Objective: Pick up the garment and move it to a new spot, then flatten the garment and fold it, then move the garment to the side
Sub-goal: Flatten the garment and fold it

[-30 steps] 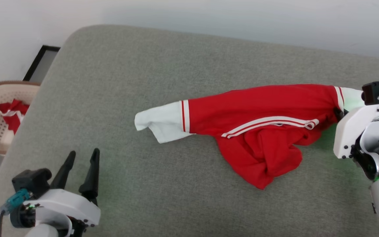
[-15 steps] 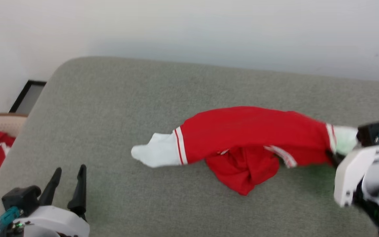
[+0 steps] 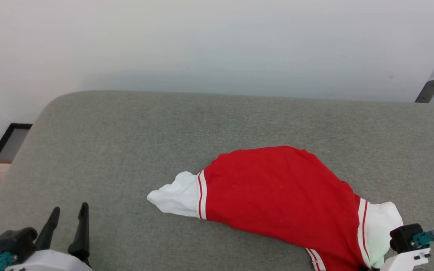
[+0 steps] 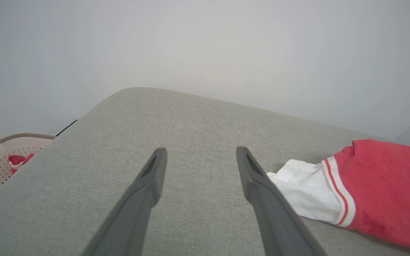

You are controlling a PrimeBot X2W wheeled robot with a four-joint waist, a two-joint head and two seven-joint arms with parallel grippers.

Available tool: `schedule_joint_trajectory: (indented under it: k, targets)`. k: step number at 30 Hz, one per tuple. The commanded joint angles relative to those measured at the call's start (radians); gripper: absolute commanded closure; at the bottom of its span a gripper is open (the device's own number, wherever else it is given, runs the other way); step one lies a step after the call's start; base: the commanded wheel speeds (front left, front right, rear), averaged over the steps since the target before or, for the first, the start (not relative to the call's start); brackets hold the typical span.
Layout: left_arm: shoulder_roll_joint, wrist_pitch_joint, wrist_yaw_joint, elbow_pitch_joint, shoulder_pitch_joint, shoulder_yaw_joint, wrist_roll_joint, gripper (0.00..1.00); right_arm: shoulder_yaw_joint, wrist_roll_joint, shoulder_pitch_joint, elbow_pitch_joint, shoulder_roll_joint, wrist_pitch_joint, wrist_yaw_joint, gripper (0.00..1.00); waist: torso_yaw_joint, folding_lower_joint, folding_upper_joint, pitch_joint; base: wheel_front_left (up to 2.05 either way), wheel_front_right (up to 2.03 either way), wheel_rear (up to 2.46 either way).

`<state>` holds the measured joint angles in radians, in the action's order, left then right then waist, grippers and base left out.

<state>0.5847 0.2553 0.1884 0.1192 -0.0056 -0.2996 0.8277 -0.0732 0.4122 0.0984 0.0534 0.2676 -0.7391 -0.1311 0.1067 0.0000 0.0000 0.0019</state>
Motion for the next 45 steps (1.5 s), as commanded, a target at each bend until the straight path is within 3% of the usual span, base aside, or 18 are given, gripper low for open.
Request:
schedule_joint_trajectory:
  k: [1, 2, 3, 4, 5, 6, 17, 24, 35, 39, 45]
  targets:
    - [0.001, -0.001, 0.005, -0.001, 0.011, 0.001, 0.006, 0.00, -0.004, -0.007, 0.011, -0.003, -0.006, 0.007, 0.001, 1.00, -0.008, 0.0000, 0.0000, -0.003, 0.00, 0.00, 0.00]
    - [0.002, -0.002, 0.006, -0.002, 0.010, -0.001, 0.006, 0.00, -0.006, -0.016, 0.012, -0.009, -0.004, 0.015, 0.001, 1.00, -0.011, 0.0000, 0.0000, -0.004, 0.00, 0.00, 0.00]
    - [0.004, -0.004, 0.006, -0.001, 0.010, -0.002, 0.005, 0.00, -0.003, -0.017, 0.008, -0.018, -0.012, 0.029, 0.001, 0.71, -0.014, 0.0000, 0.0000, -0.005, 0.00, 0.00, 0.00]
    - [0.005, -0.006, 0.007, -0.001, 0.011, -0.003, 0.004, 0.00, -0.002, -0.023, 0.000, -0.030, -0.018, 0.043, 0.001, 0.53, -0.016, 0.0000, 0.0000, -0.005, 0.00, 0.00, 0.00]
    - [0.005, -0.004, 0.007, 0.001, 0.011, -0.003, 0.004, 0.00, -0.007, -0.034, -0.010, -0.039, -0.017, 0.055, 0.001, 0.16, -0.018, 0.0000, 0.0000, -0.007, 0.00, 0.00, 0.00]
    - [0.006, -0.005, 0.007, 0.001, 0.011, -0.003, 0.005, 0.00, -0.006, -0.033, -0.017, -0.049, -0.023, 0.067, 0.001, 0.00, -0.020, 0.0000, 0.0000, -0.008, 0.00, 0.00, 0.00]
    - [0.035, -0.041, -0.022, -0.028, -0.002, -0.007, 0.021, 0.00, 0.039, -0.006, -0.081, -0.026, -0.045, 0.128, 0.001, 0.00, -0.043, 0.0000, 0.0000, -0.015, 0.00, 0.00, 0.00]
    - [0.085, -0.154, -0.068, -0.071, -0.056, -0.019, 0.064, 0.00, 0.087, 0.006, -0.120, 0.053, -0.061, 0.180, 0.001, 0.00, -0.070, 0.0000, 0.0000, -0.007, 0.00, 0.00, 0.00]
    - [0.144, -0.469, -0.156, -0.051, -0.252, -0.071, 0.181, 0.00, 0.188, -0.081, -0.198, 0.085, -0.102, 0.423, 0.001, 0.00, -0.131, 0.0000, 0.0000, 0.042, 0.00, 0.00, 0.00]
    - [0.136, -0.600, -0.182, 0.010, -0.337, -0.107, 0.224, 0.00, 0.217, -0.108, -0.215, 0.069, -0.121, 0.460, 0.001, 0.00, -0.147, 0.0000, 0.0000, 0.069, 0.00, 0.00, 0.00]
    - [0.121, -0.784, -0.186, 0.107, -0.439, -0.174, 0.253, 0.00, 0.235, -0.128, -0.230, 0.046, -0.141, 0.486, 0.001, 0.00, -0.172, 0.0000, 0.0000, 0.111, 0.00, 0.00, 0.00]
